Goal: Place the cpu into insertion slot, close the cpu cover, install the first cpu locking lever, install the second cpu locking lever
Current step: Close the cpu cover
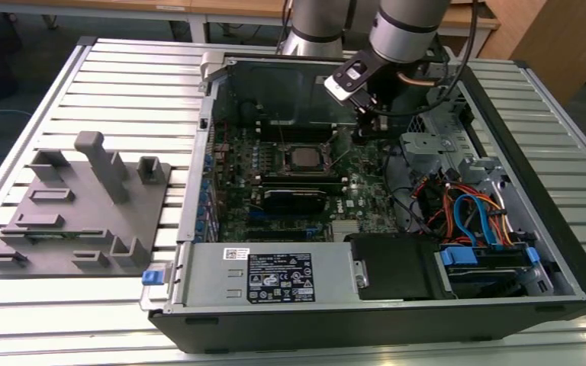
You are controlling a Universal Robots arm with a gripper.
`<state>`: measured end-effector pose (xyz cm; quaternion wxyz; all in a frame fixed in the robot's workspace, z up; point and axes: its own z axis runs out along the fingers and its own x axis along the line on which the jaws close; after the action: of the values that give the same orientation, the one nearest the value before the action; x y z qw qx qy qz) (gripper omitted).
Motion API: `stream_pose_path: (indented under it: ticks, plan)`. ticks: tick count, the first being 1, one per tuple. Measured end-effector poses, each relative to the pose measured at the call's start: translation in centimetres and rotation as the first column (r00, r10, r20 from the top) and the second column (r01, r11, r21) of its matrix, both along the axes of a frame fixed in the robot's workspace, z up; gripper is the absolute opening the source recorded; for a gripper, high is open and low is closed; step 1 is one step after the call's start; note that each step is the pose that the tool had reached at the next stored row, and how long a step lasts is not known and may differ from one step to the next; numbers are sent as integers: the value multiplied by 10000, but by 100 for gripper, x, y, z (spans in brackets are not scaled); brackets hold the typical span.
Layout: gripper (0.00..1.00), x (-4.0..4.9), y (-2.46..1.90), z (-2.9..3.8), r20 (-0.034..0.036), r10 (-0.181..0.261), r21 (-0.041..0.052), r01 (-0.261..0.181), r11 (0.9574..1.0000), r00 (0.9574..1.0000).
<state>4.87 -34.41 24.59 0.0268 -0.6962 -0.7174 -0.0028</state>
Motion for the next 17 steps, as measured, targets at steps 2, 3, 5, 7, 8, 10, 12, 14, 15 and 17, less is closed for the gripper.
stream_pose_path:
  ticks: [2,3,5,7,8,10,12,14,15,17]
  plan:
    - [11,-19,0,0,0,4,1,-4,10000,10000]
    - [11,-30,0,0,0,6,1,-6,10000,10000]
    - [11,-52,0,0,0,9,0,-9,10000,10000]
    - [11,-71,0,0,0,9,1,-9,10000,10000]
    - [11,-79,0,0,0,8,1,-8,10000,10000]
    - [11,-84,0,0,0,9,0,-9,10000,10000]
    - [11,-84,0,0,0,10,0,-10,10000,10000]
    - [11,-86,0,0,0,9,0,-9,10000,10000]
    - [11,-86,0,0,0,9,0,-9,10000,10000]
    - [11,-87,0,0,0,9,0,-9,10000,10000]
